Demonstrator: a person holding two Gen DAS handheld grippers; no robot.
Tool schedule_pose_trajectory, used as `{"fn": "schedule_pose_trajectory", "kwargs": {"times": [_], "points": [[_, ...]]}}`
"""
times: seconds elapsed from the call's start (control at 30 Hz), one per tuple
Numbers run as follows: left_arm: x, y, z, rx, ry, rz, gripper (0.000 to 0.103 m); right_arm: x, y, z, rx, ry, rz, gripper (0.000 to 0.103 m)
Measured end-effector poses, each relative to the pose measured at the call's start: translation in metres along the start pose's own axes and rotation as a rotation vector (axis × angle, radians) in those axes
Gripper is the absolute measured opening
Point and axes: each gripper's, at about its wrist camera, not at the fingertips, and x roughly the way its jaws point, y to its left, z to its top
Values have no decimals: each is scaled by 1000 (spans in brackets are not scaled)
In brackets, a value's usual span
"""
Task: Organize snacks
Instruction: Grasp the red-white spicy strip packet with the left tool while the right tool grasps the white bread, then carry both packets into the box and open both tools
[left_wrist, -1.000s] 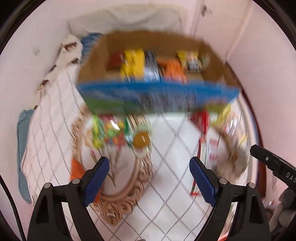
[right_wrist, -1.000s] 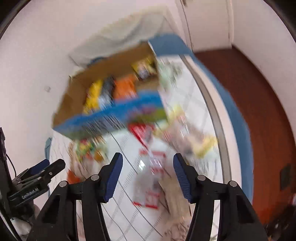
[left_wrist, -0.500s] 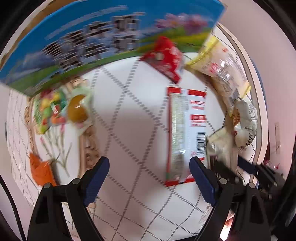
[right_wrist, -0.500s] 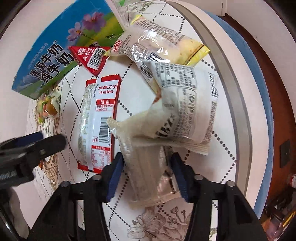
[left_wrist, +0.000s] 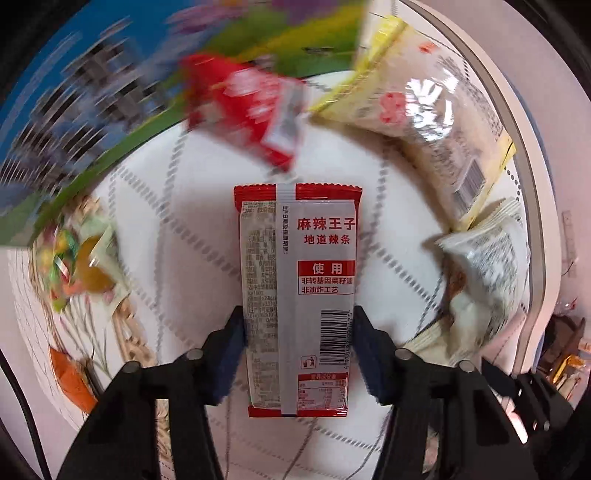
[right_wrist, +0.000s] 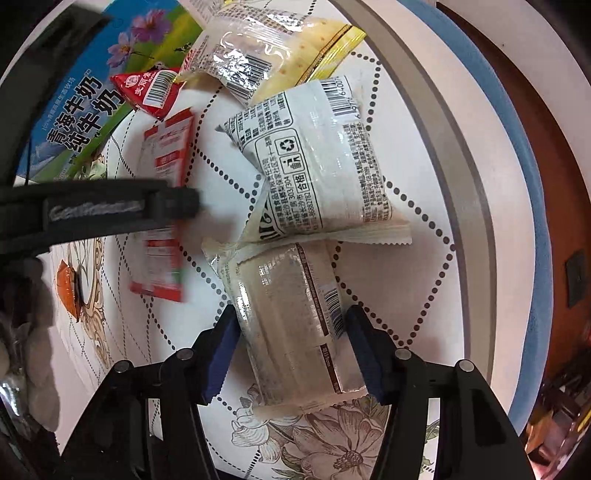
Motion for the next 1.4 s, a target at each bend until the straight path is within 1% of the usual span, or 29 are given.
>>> {"fn": "schedule_pose_trajectory", "kwargs": {"times": [0.2,0.27,0.33,0.43,0.5,0.53,0.63,0.67,0.73,0.77,0.83,0.93,1.03,1.17,1.27,1.33,1.4], "points": [[5,43,-46,-100,33,-46,52,-2,16,-2,-33,-29,-42,61],[10,57,-58,-146,58,-74,52,0,25,-1,-43,-18,-25,61],[16,69,-70,-200,86,-130,52,1,36,0,-53,7,18,61],[24,78,-73,-242,108,-202,54,3,51,0,-96,49,55,61],[26,78,-71,-236,108,-210,54,9,66,-1,-130,64,37,63],[27,80,-72,-235,106,-212,54,12,71,-1,-145,71,13,63],[26,78,-72,-241,91,-211,54,16,78,2,-147,90,-1,66],[29,85,-91,-245,82,-208,54,17,80,2,-154,96,-7,66],[26,84,-97,-245,65,-196,52,20,82,2,-179,104,-21,65],[21,83,-105,-243,56,-192,49,22,84,1,-193,98,-34,64],[19,81,-113,-234,47,-199,47,25,85,-3,-200,88,-46,62],[3,82,-117,-226,29,-215,45,20,92,-6,-195,62,-51,61],[-14,84,-118,-223,-1,-227,45,11,90,-6,-171,49,-22,61],[-45,93,-117,-233,-46,-269,45,-11,92,0,-138,24,46,61],[-71,104,-110,-254,-86,-319,45,-34,97,9,-134,-10,104,61],[-95,113,-103,-265,-127,-343,45,-52,102,18,-130,-42,140,61],[-120,121,-93,-265,-174,-347,45,-71,108,32,-131,-76,174,61]]}}
